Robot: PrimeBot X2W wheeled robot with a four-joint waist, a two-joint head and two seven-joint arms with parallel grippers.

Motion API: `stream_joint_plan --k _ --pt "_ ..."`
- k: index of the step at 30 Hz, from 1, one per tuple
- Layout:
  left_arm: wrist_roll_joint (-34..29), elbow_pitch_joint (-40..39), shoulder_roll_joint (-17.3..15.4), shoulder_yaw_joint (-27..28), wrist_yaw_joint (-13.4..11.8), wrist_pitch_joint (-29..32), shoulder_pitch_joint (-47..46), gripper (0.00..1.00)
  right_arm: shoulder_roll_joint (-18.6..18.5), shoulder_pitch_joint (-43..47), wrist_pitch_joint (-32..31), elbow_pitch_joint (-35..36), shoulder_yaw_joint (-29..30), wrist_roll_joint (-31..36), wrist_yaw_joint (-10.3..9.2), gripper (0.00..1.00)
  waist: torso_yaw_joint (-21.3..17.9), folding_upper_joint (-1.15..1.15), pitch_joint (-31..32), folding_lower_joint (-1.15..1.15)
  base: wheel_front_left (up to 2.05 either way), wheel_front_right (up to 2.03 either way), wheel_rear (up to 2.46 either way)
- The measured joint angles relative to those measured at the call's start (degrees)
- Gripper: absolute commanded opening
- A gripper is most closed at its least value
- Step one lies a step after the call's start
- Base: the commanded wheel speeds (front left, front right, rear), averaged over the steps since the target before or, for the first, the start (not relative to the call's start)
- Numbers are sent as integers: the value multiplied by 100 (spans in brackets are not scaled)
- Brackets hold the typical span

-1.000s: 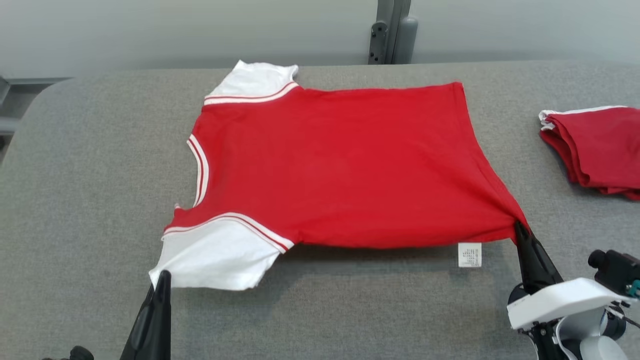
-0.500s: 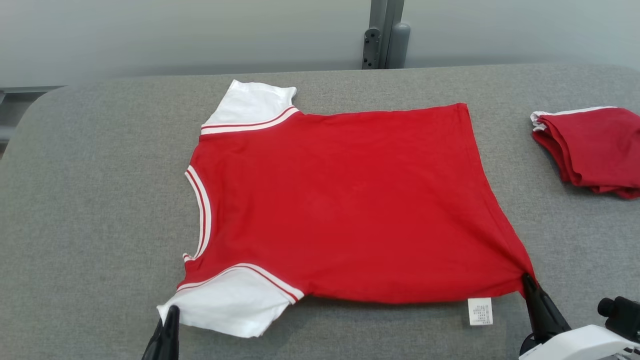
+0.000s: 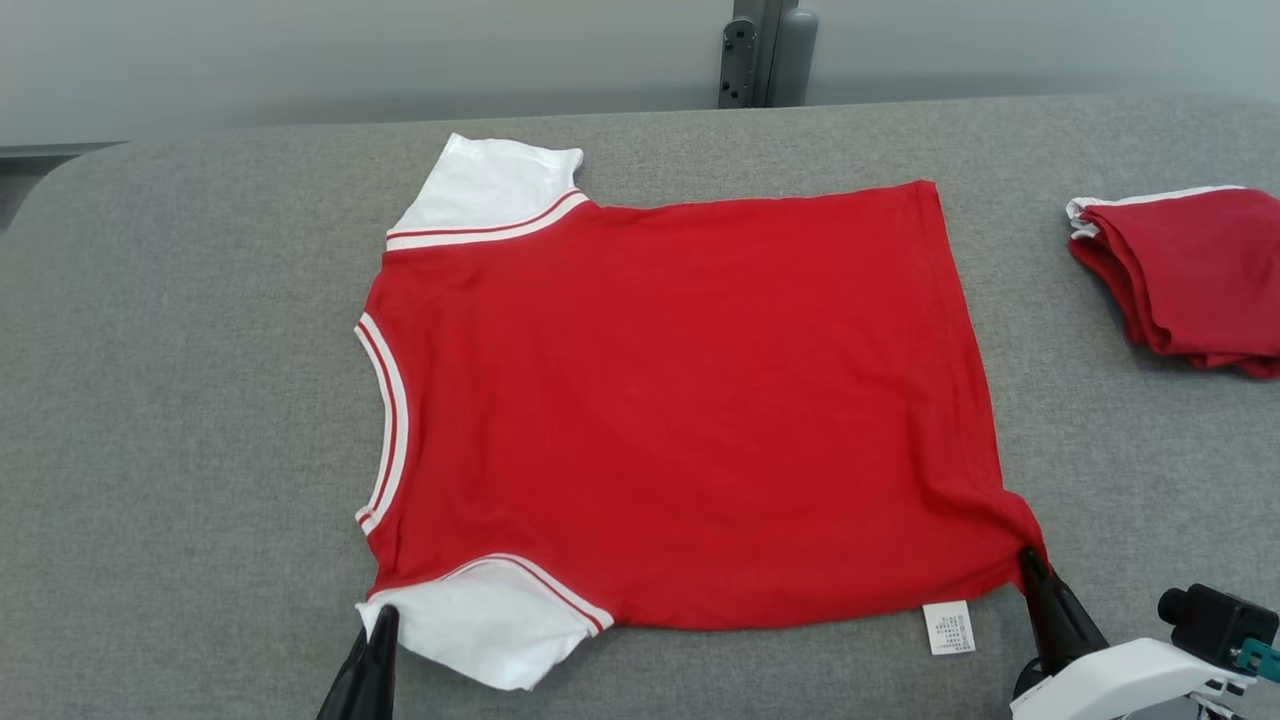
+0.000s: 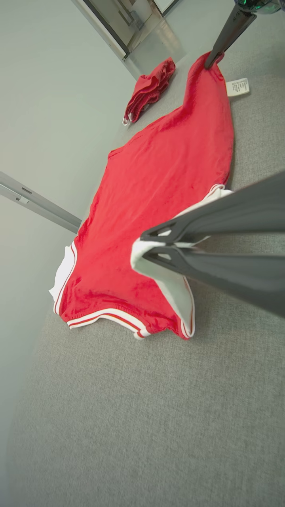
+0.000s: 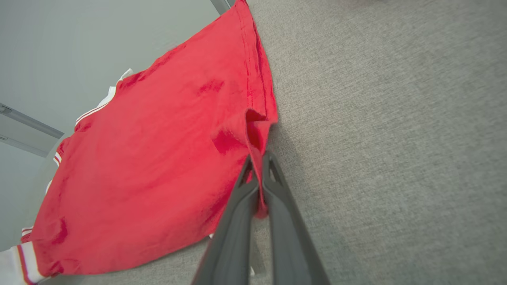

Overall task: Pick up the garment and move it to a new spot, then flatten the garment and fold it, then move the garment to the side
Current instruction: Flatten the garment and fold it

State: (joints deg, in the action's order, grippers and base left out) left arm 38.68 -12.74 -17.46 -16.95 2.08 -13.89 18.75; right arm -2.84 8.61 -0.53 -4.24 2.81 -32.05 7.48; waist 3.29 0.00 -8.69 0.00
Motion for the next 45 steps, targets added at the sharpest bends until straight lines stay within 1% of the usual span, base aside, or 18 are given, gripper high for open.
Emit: stream_joint_plan --k 7,13,15,20,23,29,36,37,38,39,40,41,42,45 --pt "-60 213 69 25 69 -30 -421 0 2 -190 30 -51 -158 -79 0 0 -87 0 -69 0 0 0 0" --pt "-167 725 267 115 147 -75 -1426 0 0 -614 114 -177 -167 -248 0 0 -143 0 -197 0 0 0 0" --pt "-230 1065 324 170 160 -80 -1843 0 2 -886 148 -365 -185 -457 0 0 -165 0 -272 0 0 0 0" --pt "-356 1874 442 318 237 -89 -2676 0 1 -1628 297 -923 -287 -528 1 0 -229 0 -505 0 0 0 0" --pt "-421 2253 552 502 266 -105 -3050 0 2 -2023 449 -1280 -398 -577 0 0 -267 0 -671 0 0 0 0" --pt "-748 2602 784 909 398 -107 -3437 0 2 -2608 730 -1839 -614 -690 0 0 -337 0 -962 0 0 0 0" --pt "-1024 2755 949 1147 498 -107 -3624 0 -2 -3095 1049 -2248 -791 -837 0 0 -392 0 -1127 0 0 0 0" --pt "-1049 2763 962 1169 502 -107 -3645 0 -2 -3153 1105 -2276 -828 -895 0 22 -391 0 -1132 0 0 0 0" --pt "-1070 2764 975 1187 504 -107 -3648 0 -8 -3188 1154 -2252 -903 -954 -1 100 -387 0 -1134 0 0 0 0" --pt "-1093 2763 995 1217 504 -107 -3648 13 -9 -3244 1215 -2196 -991 -1062 0 100 -382 0 -1136 0 0 0 0" --pt "-1114 2753 1011 1256 506 -107 -3648 37 -3 -3283 1260 -2148 -1036 -1191 0 100 -379 0 -1135 0 0 0 0" --pt "-1127 2724 1028 1306 519 -107 -3647 65 11 -3298 1300 -2078 -1112 -1279 0 100 -377 0 -1132 0 0 0 0" --pt "-1147 2688 1044 1338 520 -107 -3642 100 19 -3299 1335 -2027 -1139 -1329 0 100 -375 0 -1128 0 0 0 0" --pt "-1204 2570 1080 1371 522 -109 -3606 100 3 -3299 1412 -1930 -1150 -1359 0 100 -371 0 -1111 0 0 0 0"
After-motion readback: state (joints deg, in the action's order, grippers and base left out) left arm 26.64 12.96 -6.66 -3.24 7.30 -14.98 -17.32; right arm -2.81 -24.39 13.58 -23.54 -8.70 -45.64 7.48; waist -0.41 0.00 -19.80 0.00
